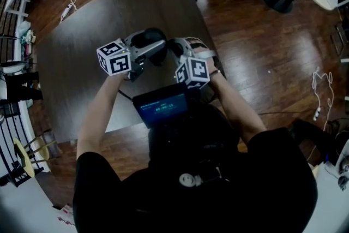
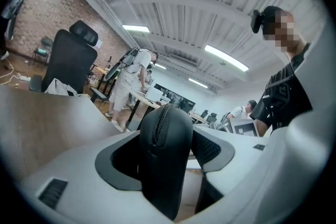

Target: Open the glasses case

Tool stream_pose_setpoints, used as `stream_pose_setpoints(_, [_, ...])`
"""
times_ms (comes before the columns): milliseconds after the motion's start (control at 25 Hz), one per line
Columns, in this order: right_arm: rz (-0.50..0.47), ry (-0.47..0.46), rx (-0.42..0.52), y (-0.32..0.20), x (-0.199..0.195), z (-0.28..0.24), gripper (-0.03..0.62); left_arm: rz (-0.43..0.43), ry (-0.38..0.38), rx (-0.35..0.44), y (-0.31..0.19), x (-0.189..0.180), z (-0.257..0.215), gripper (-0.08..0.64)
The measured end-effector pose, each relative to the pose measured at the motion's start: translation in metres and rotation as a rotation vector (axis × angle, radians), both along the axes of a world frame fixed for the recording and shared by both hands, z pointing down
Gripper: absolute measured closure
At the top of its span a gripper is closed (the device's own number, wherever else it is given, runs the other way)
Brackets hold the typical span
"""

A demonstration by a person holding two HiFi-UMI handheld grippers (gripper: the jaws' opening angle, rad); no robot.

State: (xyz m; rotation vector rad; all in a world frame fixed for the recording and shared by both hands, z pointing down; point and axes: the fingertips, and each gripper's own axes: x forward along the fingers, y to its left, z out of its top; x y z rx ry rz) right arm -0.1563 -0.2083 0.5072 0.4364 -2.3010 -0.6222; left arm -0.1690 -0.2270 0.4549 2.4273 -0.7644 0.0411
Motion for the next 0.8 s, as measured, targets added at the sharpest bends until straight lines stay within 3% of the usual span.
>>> stream_pose_setpoints(400, [0.019, 0.011, -0.048, 0.006, -0.001, 0.021, 0.583, -0.196, 0.271, -0.023, -0.020, -0.031, -0.034, 0.272])
stream_pose_setpoints(640, [0.081, -0.086, -0.143, 0.005, -0.005, 0.019, 0.583, -0.287, 0.336, 0.020, -0.028, -0.042, -0.055, 0.272])
stream_pose_setpoints(800, [0.094, -0.117, -0.160, 0.006, -0.006, 0.014, 0.583, -0.332, 0.384, 0.014, -0.031, -0.050, -0.057, 0.273])
